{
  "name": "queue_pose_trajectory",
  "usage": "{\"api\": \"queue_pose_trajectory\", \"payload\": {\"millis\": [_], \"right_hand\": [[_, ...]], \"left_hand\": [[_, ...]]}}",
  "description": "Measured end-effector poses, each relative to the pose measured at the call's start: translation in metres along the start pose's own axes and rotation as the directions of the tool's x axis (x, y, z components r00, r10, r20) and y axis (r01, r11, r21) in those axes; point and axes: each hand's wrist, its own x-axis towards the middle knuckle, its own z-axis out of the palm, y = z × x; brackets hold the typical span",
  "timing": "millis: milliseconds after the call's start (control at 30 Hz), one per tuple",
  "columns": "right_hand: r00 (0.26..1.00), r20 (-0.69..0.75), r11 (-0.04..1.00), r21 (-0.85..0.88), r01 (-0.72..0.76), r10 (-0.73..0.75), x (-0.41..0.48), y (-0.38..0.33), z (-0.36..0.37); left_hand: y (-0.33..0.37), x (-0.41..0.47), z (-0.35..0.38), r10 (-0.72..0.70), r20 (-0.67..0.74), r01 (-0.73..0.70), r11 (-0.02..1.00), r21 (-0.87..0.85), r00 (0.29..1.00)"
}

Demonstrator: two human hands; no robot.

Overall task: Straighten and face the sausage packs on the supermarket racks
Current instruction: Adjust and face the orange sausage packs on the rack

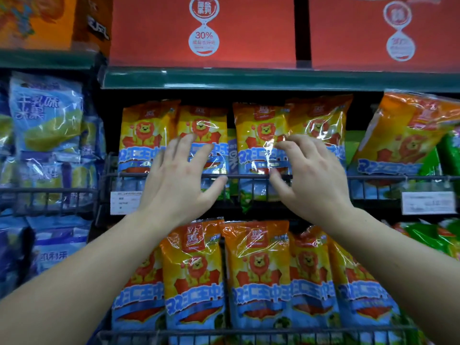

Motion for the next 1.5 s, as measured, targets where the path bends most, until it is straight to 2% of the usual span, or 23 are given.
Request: {"api": "queue_pose_trajectory", "payload": {"millis": [333, 433, 567, 733, 833, 967, 1167, 1333, 1500], "right_hand": [[0.997, 0.056, 0.998, -0.054, -0.045, 0.048, -0.011, 0.051, -0.013], [0.993, 0.117, 0.998, -0.054, -0.021, 0.027, -0.012, 0.06, -0.014], [0.965, 0.252, 0.996, -0.018, 0.082, -0.075, -0.008, 0.064, -0.018], [0.902, 0.398, 0.985, 0.107, 0.137, -0.168, 0.003, 0.06, -0.016], [0.879, 0.445, 0.983, 0.131, 0.126, -0.172, 0.007, 0.059, -0.013], [0.877, 0.452, 0.983, 0.153, 0.104, -0.163, 0.006, 0.059, -0.011], [0.904, 0.406, 0.985, 0.152, 0.076, -0.132, 0.005, 0.056, -0.008], [0.91, 0.397, 0.985, 0.163, 0.059, -0.12, 0.007, 0.052, -0.004], [0.911, 0.396, 0.99, 0.124, 0.071, -0.115, 0.009, 0.048, 0.001]], "left_hand": [[0.068, 0.029, 0.009, 0.04, 0.006, -0.04, 0.997, -0.072, 0.999], [0.089, 0.039, 0.012, -0.048, 0.057, 0.052, 0.996, -0.068, 0.997], [0.104, 0.055, 0.011, -0.201, 0.116, 0.208, 0.976, -0.058, 0.973], [0.103, 0.064, 0.018, -0.254, 0.13, 0.27, 0.954, -0.13, 0.959], [0.101, 0.065, 0.02, -0.263, 0.135, 0.282, 0.948, -0.149, 0.955], [0.099, 0.065, 0.02, -0.277, 0.101, 0.294, 0.916, -0.272, 0.956], [0.096, 0.074, 0.019, -0.241, 0.015, 0.225, 0.88, -0.418, 0.97], [0.09, 0.085, 0.017, -0.216, 0.041, 0.215, 0.897, -0.385, 0.976], [0.087, 0.082, 0.018, -0.241, 0.033, 0.241, 0.934, -0.263, 0.97]]}}
